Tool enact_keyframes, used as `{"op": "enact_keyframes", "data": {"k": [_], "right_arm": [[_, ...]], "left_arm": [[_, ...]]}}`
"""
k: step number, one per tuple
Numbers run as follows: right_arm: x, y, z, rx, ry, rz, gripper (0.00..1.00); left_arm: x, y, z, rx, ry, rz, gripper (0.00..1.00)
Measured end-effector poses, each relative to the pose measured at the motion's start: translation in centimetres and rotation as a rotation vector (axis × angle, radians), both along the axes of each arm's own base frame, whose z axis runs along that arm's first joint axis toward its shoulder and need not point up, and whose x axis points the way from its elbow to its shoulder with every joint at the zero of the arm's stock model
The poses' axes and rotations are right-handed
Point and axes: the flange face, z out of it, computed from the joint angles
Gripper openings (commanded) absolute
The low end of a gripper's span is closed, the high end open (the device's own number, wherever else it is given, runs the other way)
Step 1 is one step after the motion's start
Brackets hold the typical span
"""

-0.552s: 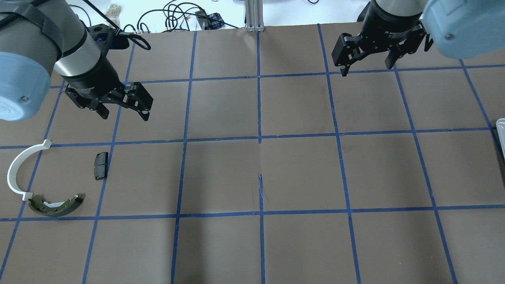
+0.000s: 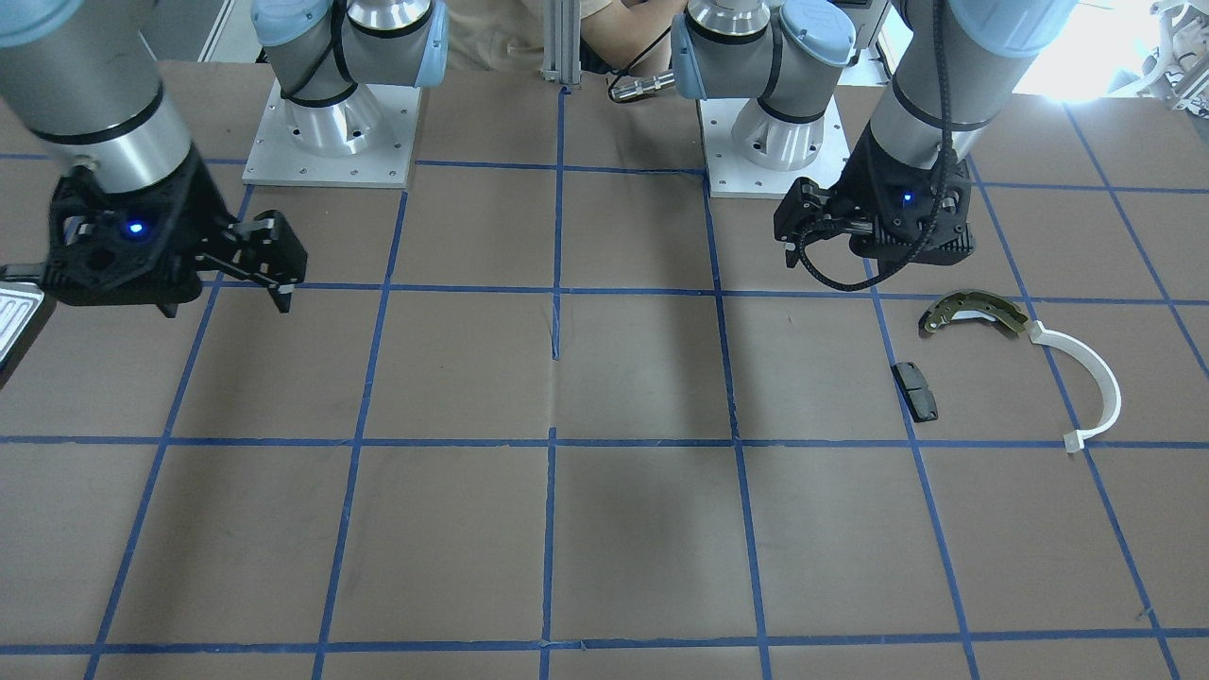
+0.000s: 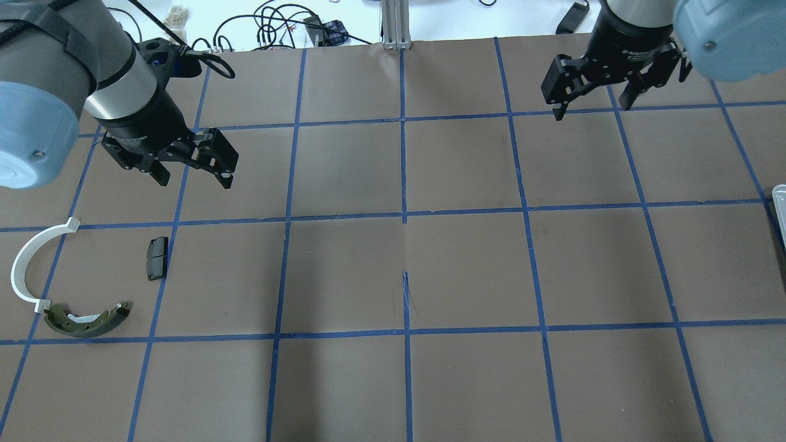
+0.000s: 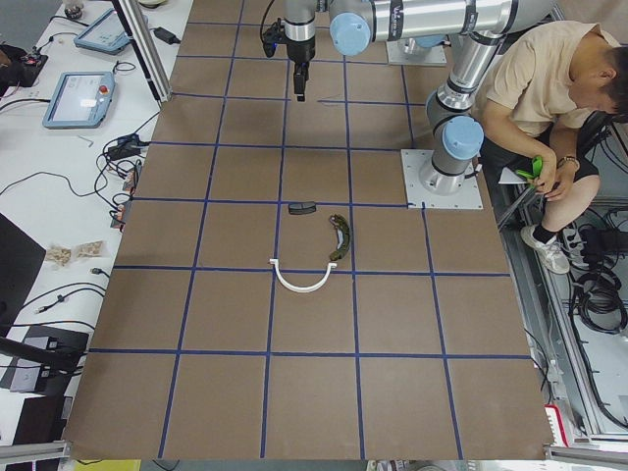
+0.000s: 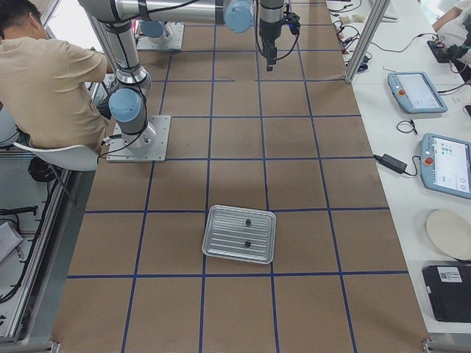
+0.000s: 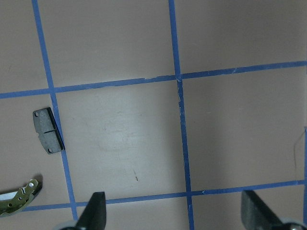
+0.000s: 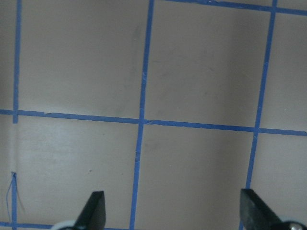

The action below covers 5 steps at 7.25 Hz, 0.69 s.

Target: Place bearing gear from tray to pile

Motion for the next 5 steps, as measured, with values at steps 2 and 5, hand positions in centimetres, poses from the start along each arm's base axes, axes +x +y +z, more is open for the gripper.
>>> {"op": "enact_keyframes", "data": {"k": [2, 5], "right_arm": [[-11.9, -0.1, -3.8, 0.065, -0.015, 0.031, 1.0], [-31.6, 2.8, -13.6, 0.062, -0.028, 0.102, 1.0]], "left_arm": [[0.0, 0.0, -0.1, 0.001, 0.001, 0.0, 1.0], [0.0, -0.1, -0.1, 0.002, 0.001, 0.0, 1.0]]}}
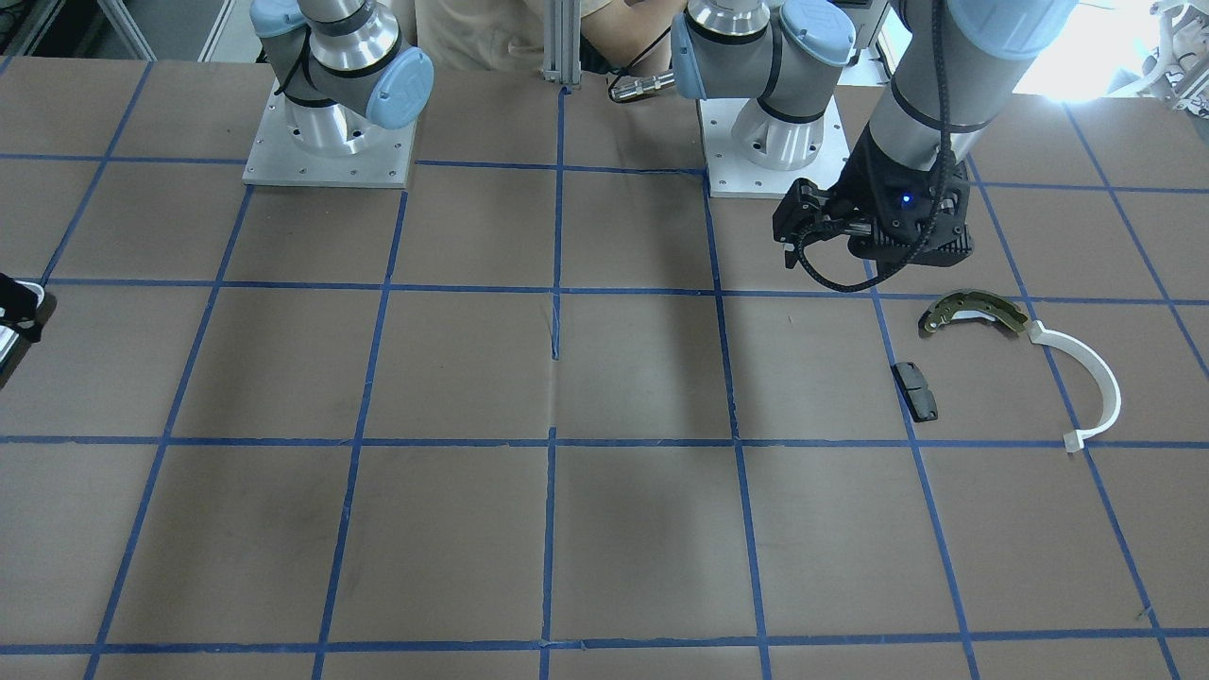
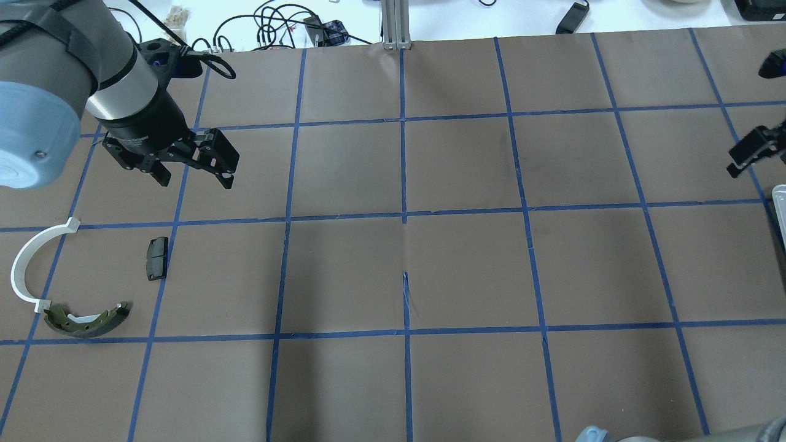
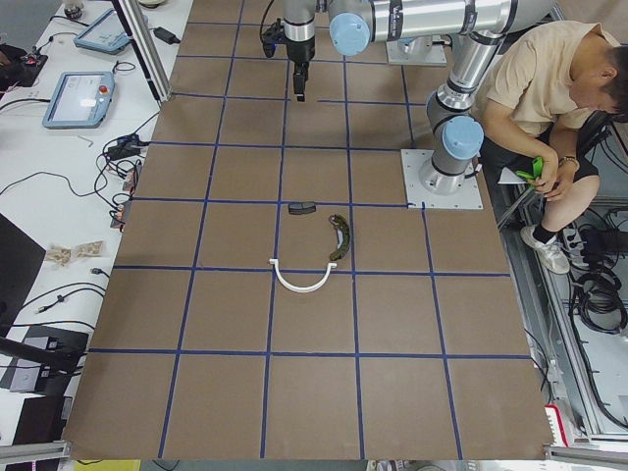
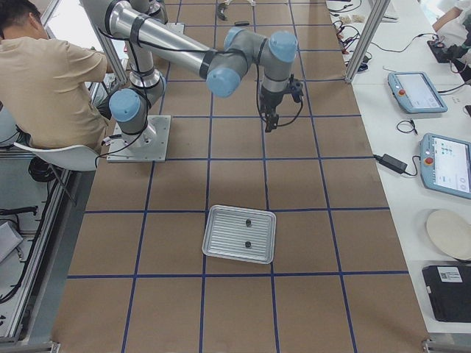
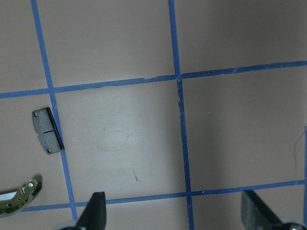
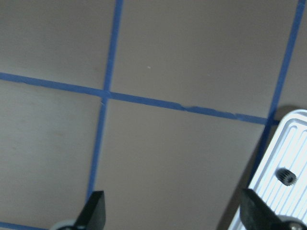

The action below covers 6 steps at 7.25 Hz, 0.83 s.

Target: Place bearing gear from tray to pile

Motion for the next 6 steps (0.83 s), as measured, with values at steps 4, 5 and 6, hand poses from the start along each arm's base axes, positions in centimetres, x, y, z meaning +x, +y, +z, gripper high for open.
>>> {"op": "enact_keyframes", "data": {"k": [4, 5, 6], "right_arm": [[-15.2, 4.6, -9.0, -0.04, 0.049, -0.002, 1.0], [-16.4, 4.3, -11.2, -0.049, 0.071, 0.021, 0.96], [-17.1, 4.0, -13.3, -0.055, 0.078, 0.031, 0.89]], "left_arm": [[0.0, 0.0, 0.0, 0.0, 0.0, 0.0, 1.0], [0.0, 0.0, -0.1, 0.001, 0.0, 0.0, 1.0], [0.0, 0.0, 0.0, 0.001, 0.0, 0.0, 1.0]]}}
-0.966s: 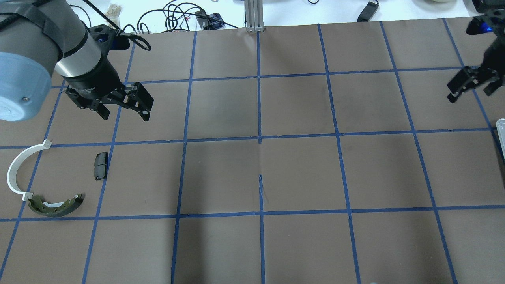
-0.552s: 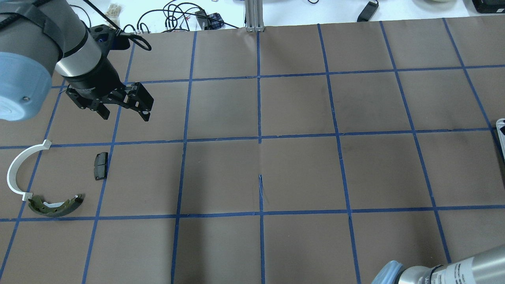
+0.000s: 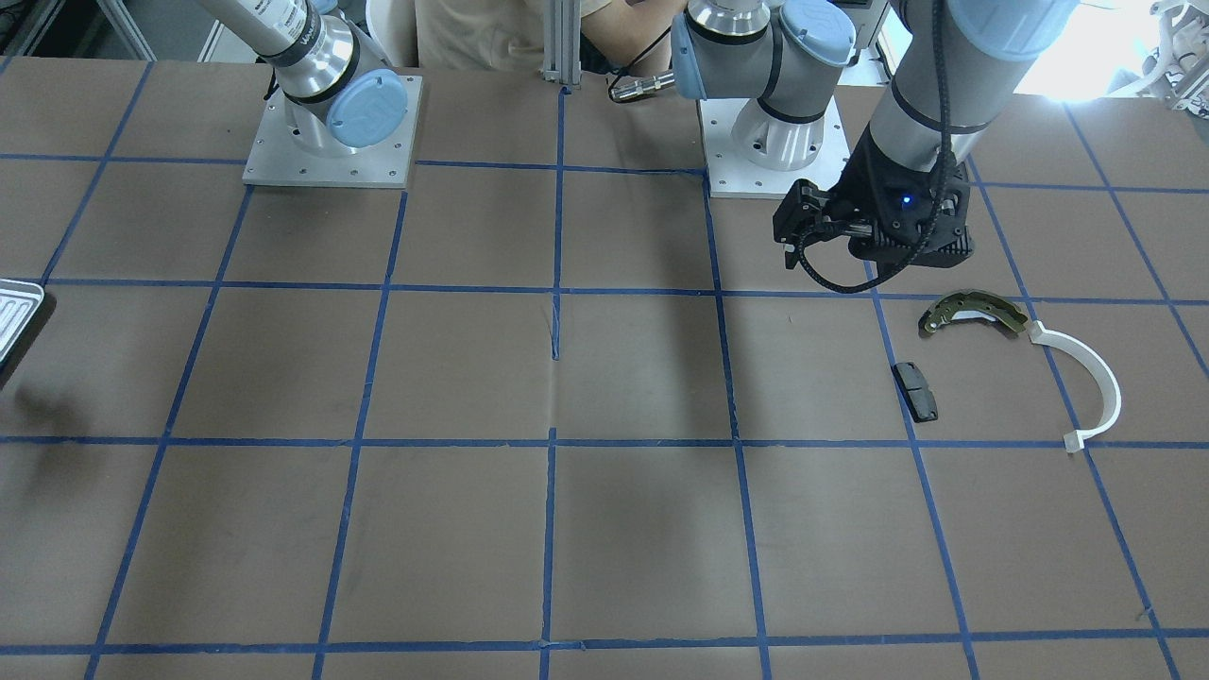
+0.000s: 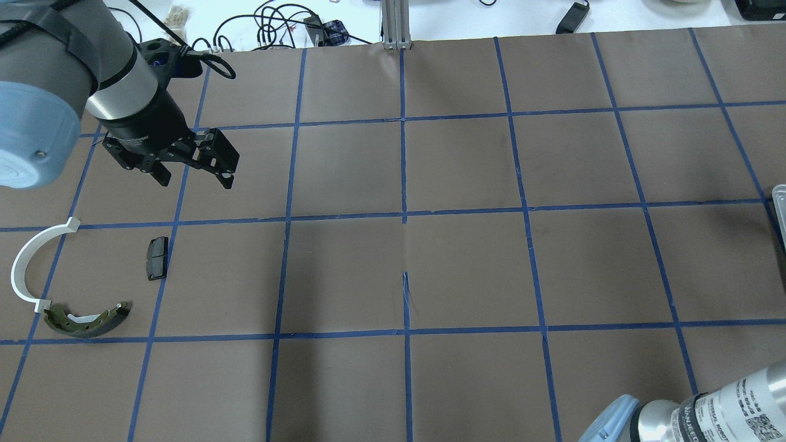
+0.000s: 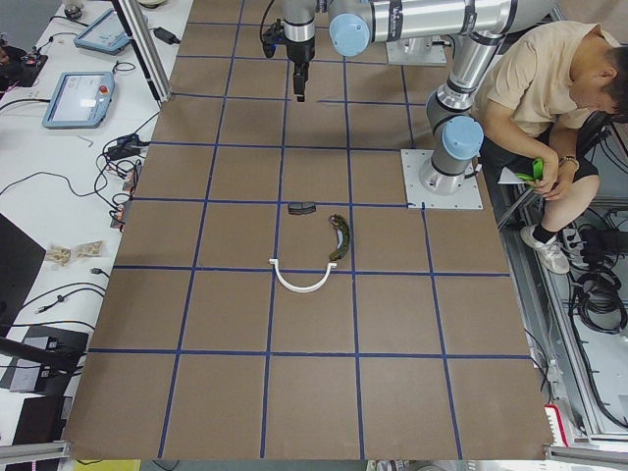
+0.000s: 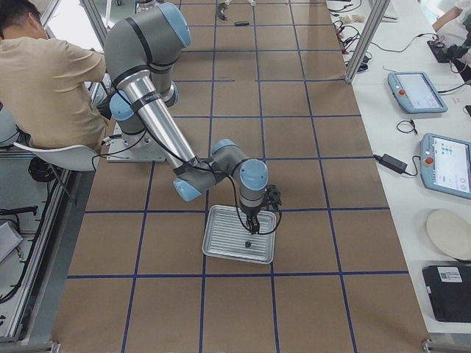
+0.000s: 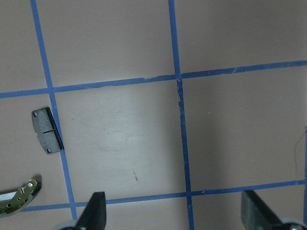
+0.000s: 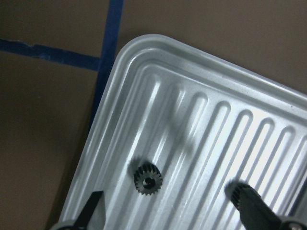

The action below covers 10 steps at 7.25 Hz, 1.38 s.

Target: Place bearing gear from tray to pile

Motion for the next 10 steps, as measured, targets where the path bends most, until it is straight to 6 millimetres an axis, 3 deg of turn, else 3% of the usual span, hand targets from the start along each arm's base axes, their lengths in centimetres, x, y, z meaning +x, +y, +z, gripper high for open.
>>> {"op": "enact_keyframes", "data": {"k": [2, 5, 6, 8, 10], "right_arm": [[-0.2, -0.1, -1.8, 0.004, -0.012, 0.003, 0.85], [-0.3, -0.2, -2.0, 0.006, -0.015, 0.008, 0.47], [-0.3, -0.2, -2.0, 0.005, -0.018, 0.007, 0.44], [-0.1, -0.1, -2.4, 0.024, -0.044, 0.001, 0.29], [0.0, 0.0, -2.3, 0.033, -0.055, -0.003, 0.06]], "left_arm": [[0.0, 0.3, -0.3, 0.005, 0.001, 0.0, 1.0], [-0.1, 0.6, -0.7, 0.005, 0.001, 0.0, 1.0], [0.0, 0.6, -0.7, 0.005, 0.001, 0.0, 1.0], [0.0, 0.6, -0.7, 0.006, 0.001, 0.001, 1.0], [0.0, 0.6, -0.8, 0.007, 0.001, 0.001, 1.0]]}}
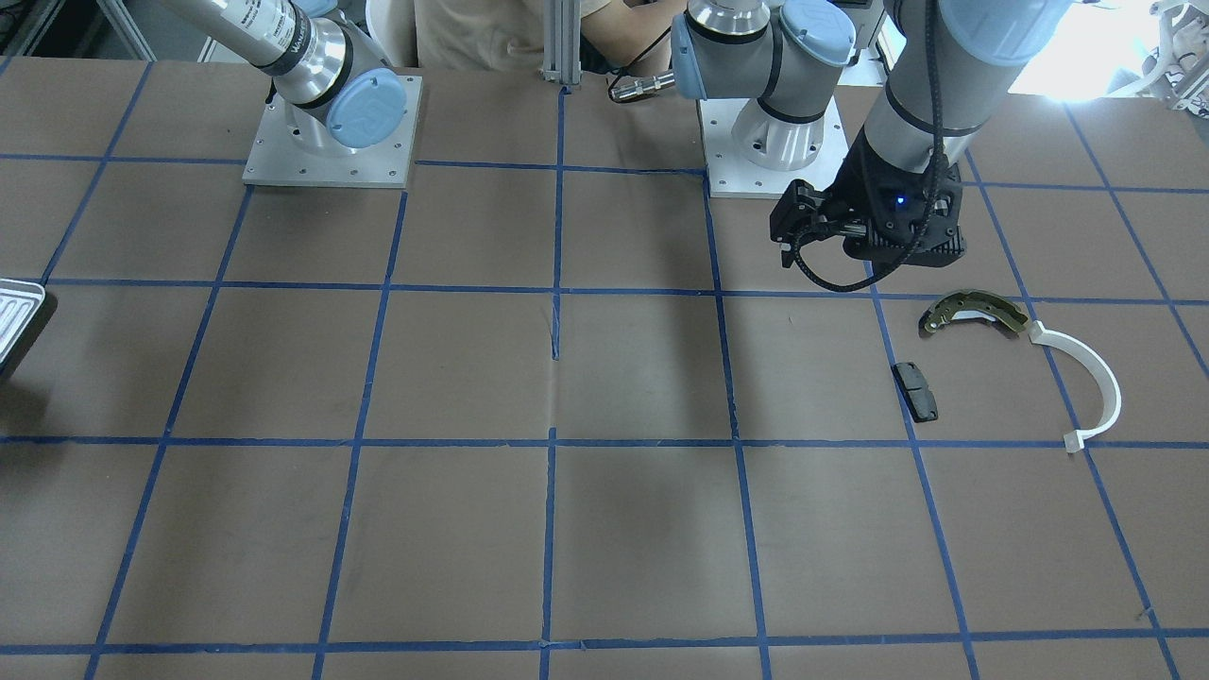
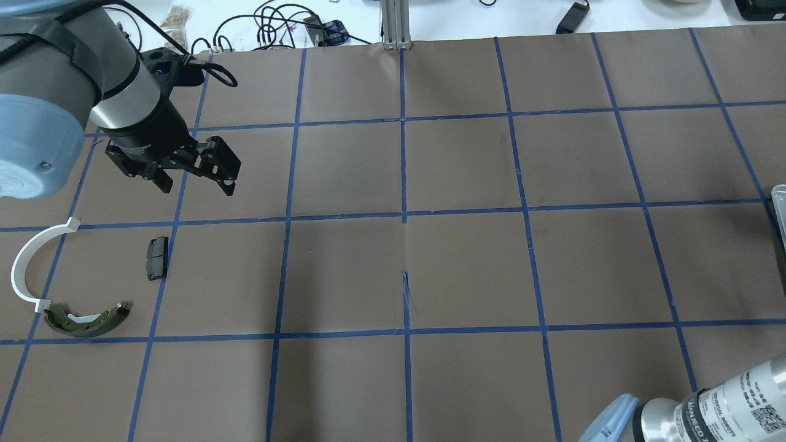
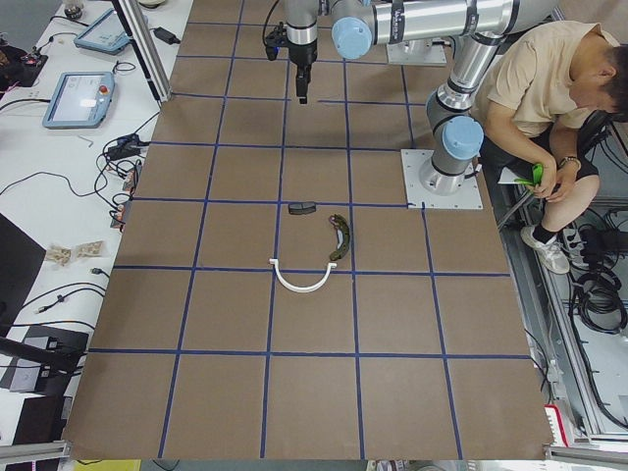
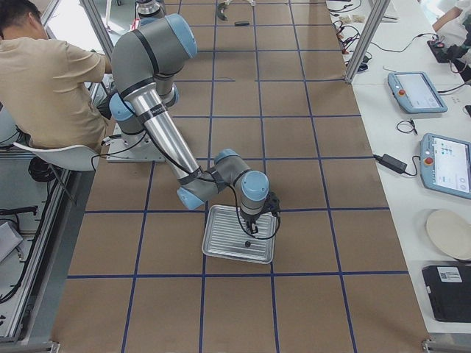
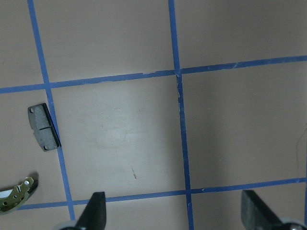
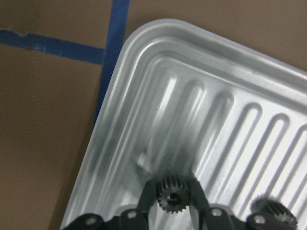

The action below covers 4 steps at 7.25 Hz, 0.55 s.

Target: Place bearing gear from tray to pile

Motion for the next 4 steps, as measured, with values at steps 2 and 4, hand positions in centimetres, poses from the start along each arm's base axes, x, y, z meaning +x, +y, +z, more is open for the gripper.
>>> {"op": "enact_keyframes", "data": {"k": [2, 4], "right_arm": [[0.1, -0.2, 0.7, -0.005, 0.005, -0.005, 0.0], [2.5, -2.2, 5.0, -0.028, 0.028, -0.004, 0.0]], "left_arm": [[0.0, 0.0, 0.1, -0.001, -0.001, 0.0, 1.0], [0.0, 0.1, 0.3, -0.006, -0.002, 0.0, 1.0]]}}
